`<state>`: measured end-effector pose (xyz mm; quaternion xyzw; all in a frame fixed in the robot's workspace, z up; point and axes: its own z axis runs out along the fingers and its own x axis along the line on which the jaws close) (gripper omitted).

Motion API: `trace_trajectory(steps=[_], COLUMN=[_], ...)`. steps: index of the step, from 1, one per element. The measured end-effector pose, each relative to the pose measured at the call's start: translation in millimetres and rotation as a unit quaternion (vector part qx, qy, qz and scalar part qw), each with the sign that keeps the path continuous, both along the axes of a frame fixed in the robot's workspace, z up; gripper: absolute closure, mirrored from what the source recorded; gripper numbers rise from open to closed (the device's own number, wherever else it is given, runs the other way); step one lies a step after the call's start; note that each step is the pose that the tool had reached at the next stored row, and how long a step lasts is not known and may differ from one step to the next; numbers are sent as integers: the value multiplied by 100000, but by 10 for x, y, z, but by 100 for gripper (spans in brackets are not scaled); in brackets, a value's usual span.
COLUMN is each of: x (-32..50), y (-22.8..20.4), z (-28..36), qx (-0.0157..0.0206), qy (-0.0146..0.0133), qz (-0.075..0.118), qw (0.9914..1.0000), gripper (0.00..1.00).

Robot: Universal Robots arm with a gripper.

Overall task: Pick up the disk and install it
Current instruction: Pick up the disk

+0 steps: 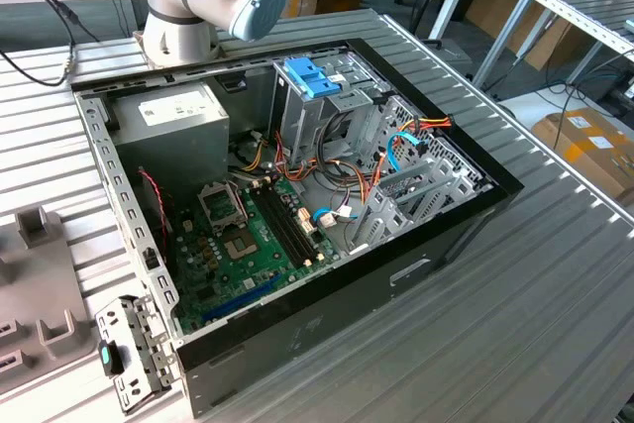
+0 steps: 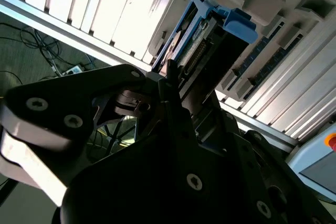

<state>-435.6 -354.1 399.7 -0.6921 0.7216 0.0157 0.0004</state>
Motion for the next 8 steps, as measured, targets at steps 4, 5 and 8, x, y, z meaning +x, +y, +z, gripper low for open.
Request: trace_trajectory(steps=[4, 5, 8], x=[0, 0, 0], y=[0, 0, 1], z=[80, 83, 86], qx=[3, 6, -18], qy=[-7, -13, -2], qz=[1, 1, 3], qw=[100000, 100000, 100000], gripper=[65, 65, 65])
